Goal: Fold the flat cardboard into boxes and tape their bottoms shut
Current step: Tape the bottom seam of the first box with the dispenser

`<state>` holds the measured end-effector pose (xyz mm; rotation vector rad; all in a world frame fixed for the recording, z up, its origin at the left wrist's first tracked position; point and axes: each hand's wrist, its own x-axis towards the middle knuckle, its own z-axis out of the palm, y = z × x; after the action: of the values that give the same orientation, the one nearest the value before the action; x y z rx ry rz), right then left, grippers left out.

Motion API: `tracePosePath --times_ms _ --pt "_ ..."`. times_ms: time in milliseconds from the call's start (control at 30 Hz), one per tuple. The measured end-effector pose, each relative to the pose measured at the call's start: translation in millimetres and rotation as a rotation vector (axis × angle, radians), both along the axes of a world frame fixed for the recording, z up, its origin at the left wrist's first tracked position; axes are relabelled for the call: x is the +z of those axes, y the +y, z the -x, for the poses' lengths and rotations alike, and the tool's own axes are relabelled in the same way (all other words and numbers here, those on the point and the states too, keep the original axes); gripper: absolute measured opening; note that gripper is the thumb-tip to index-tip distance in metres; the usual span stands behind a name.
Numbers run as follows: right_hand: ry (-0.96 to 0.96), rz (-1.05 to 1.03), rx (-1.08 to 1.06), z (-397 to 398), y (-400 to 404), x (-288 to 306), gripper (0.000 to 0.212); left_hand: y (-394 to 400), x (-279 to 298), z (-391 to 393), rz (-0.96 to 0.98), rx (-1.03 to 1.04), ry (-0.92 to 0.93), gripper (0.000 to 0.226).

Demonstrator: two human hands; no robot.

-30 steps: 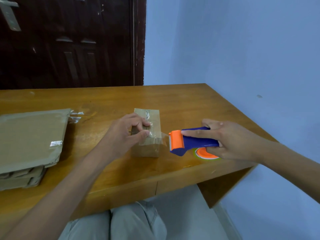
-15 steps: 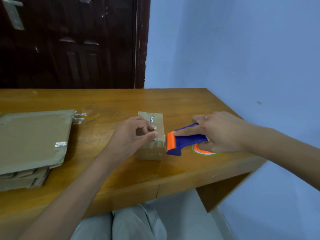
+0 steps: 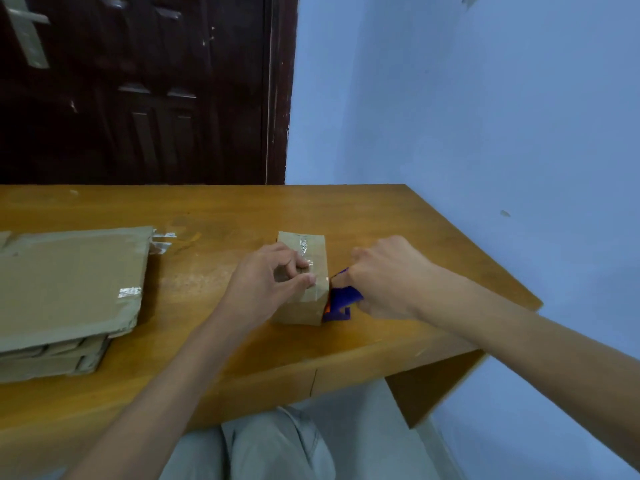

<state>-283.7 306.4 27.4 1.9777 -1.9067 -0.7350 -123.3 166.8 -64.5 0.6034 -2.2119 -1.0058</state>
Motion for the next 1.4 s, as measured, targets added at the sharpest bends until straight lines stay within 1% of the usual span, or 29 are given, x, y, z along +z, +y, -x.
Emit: tracePosePath --times_ms 133,200,300,367,500,567,600,633,667,733,800,933,1033,1100,1233,1333,1400 --pt "-0.047 0.076 -0.018 18.8 -1.8 14.1 0.055 -3.7 -3.2 3.3 0.016 0.003 0.026 0.033" --pt "-0.109 0.087 -0.030 26.9 -0.9 10.9 0.060 -4.8 -2.3 5.0 0.025 0.007 0.020 0.032" --pt "-0.248 0.143 -0.105 49.3 5.0 2.0 0.063 -0.5 -0.5 3.5 0.044 0.021 -0.030 0.027" --pt "-0.362 0.193 -0.173 69.4 12.0 -11.9 0.065 -1.7 -0.3 2.3 0.047 -0.007 -0.021 0.028" --pt "-0.773 0.400 -0.289 97.0 21.4 -56.5 0.073 -7.3 0.8 1.5 0.065 -0.032 -0.024 0.024" --pt "-0.889 0.479 -0.339 104.2 19.4 -72.5 0.074 -6.2 -0.6 1.7 0.103 -0.017 -0.028 0.017" --pt "-0.908 0.500 -0.354 106.4 17.0 -76.4 0.073 -4.7 -2.0 1.5 0.130 -0.010 -0.028 0.014" --pt "-0.903 0.498 -0.354 107.3 14.2 -77.1 0.073 -3.5 -3.5 1.2 0.155 -0.012 -0.018 0.014" --pt "-0.858 0.472 -0.340 107.9 11.2 -76.6 0.073 -2.9 -5.4 0.8 0.176 -0.019 0.000 0.014" --pt "-0.657 0.414 -0.282 107.2 4.3 -74.6 0.073 -3.6 -7.5 -1.1 0.197 -0.030 0.010 0.009" --pt "-0.518 0.426 -0.212 102.3 -3.2 -74.8 0.072 -5.5 -6.5 -5.5 0.204 -0.029 -0.021 0.005" --pt "-0.470 0.488 -0.172 94.6 -11.6 -80.9 0.070 -10.9 -3.6 -17.8 0.198 -0.025 -0.018 0.011" --pt "-0.518 0.525 -0.160 95.7 -13.8 -84.8 0.067 -16.5 -1.9 -24.0 0.200 0.001 -0.038 0.015" --pt "-0.545 0.477 -0.170 96.2 -16.2 -81.4 0.068 -17.1 -0.6 -24.6 0.199 -0.009 -0.051 0.016" --pt "-0.402 0.293 -0.220 96.1 -28.7 -67.5 0.072 -13.3 1.6 -18.1 0.250 -0.027 -0.089 0.017" --pt "-0.371 0.181 -0.269 90.9 -37.0 -58.4 0.076 -14.9 2.8 -18.5 0.241 -0.035 -0.106 0.018" --pt "-0.331 0.191 -0.245 83.7 -35.6 -52.8 0.073 -17.9 1.2 -22.4 0.202 -0.061 -0.101 0.019"
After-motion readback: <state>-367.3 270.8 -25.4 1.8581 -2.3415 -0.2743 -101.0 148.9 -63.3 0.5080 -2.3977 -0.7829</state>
